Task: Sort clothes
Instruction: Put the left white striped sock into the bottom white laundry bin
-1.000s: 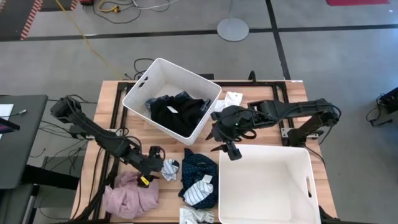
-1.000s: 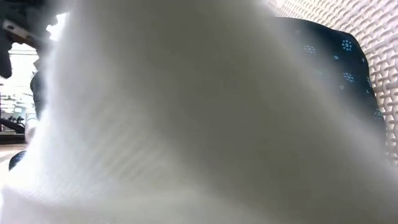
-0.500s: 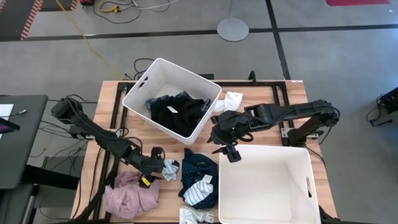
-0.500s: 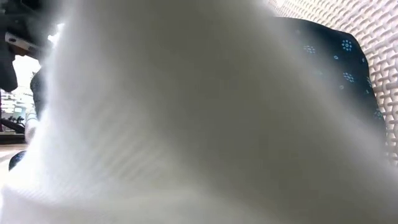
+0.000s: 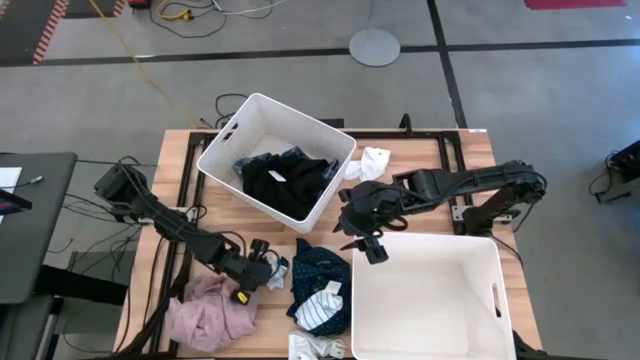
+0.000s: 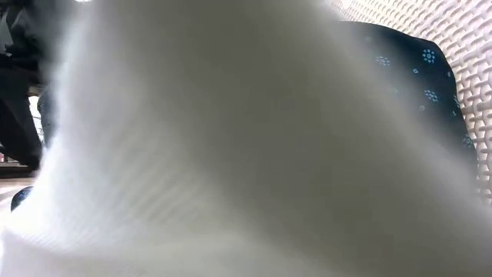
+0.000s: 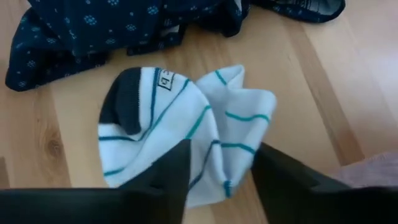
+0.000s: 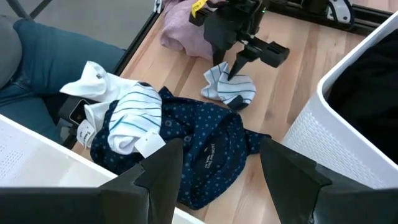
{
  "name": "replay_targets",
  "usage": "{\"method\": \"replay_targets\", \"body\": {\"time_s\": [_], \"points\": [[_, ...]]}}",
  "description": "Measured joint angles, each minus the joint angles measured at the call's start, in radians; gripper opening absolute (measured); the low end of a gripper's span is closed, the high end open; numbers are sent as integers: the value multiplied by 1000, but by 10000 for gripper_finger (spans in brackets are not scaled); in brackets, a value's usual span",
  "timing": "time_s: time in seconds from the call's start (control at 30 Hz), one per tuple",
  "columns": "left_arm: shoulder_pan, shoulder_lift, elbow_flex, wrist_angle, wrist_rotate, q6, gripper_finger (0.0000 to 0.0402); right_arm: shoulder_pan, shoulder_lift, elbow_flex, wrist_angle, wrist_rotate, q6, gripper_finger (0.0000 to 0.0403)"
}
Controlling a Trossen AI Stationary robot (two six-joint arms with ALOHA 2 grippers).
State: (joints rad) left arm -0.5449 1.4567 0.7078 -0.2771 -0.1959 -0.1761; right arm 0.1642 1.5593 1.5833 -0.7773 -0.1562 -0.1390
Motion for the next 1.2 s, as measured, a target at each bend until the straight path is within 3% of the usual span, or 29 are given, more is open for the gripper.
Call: {"method": "replay_targets", "body": {"time_s": [0.23, 0.43, 0.63, 0.9, 1.2], "points": [[5, -9, 0, -18, -2, 26, 13, 0, 0, 0, 3, 0, 0, 232], [12, -73, 0, -23, -14, 49, 5, 0, 0, 0, 7, 0, -4, 232], [32, -259, 0, -16, -73, 100, 4, 0, 0, 0, 16, 0, -19, 232], [72, -493, 61, 12, -164, 256, 3, 0, 0, 0, 166, 0, -106, 232], [114, -535, 197, 42, -170, 495, 2, -3, 0, 1, 332, 2, -182, 232]]}}
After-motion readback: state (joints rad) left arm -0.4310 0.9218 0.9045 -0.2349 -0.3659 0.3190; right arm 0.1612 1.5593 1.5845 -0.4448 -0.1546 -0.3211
